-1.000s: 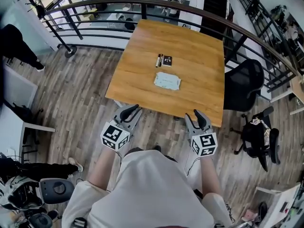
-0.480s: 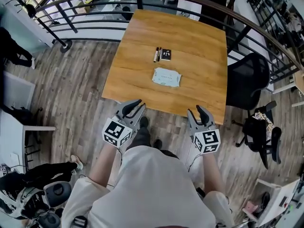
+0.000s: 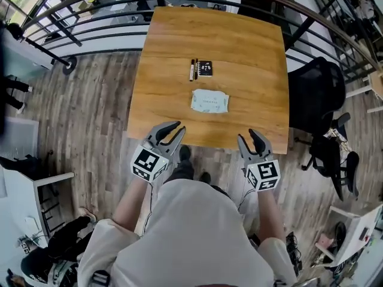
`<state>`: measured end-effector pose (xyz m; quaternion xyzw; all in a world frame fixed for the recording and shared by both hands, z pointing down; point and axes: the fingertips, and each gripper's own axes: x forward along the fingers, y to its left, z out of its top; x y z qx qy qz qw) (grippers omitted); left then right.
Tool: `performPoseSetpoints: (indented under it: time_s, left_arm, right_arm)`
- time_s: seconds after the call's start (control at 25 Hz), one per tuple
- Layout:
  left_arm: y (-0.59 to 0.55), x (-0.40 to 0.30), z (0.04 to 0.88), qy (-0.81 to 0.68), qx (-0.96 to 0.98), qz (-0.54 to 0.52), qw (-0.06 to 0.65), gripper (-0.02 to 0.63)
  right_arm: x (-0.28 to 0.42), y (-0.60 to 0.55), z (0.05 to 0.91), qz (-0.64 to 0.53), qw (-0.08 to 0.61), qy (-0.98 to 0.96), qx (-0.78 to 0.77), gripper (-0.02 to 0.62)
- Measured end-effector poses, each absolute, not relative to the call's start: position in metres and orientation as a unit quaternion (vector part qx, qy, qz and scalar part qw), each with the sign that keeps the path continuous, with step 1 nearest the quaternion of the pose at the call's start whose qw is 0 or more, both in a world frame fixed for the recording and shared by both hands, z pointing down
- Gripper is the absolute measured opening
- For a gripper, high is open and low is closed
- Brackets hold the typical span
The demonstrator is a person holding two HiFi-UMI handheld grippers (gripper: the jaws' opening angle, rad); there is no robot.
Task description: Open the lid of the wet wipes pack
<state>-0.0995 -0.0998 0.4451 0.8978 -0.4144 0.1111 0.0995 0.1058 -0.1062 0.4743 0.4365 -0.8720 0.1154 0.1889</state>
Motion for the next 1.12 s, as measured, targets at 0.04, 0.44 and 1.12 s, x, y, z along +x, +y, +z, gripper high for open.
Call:
performPoseSetpoints:
  time_s: [0.04,0.44,1.12]
  left_arm:
    - [-0.108,-0.101,0.448,-0.408,0.900,0.115,0.099,0.064]
    - [-0.177,-0.107,0.491,-0.334,0.925,0.155,0.095,0.064]
    - [-0.243,-0.054,0.593,-0.292,0.924,0.220,0.109,0.069]
  right_arm:
    - [0.103,-0.112,0.477,0.118,0.191,-0.870,0.439,0.152]
    - [0.078,-0.167,0.513,0.140,0.224,-0.849,0.458,0.152]
    - [0.082,-0.238,0.628,0.188,0.280,-0.850,0.404,0.152]
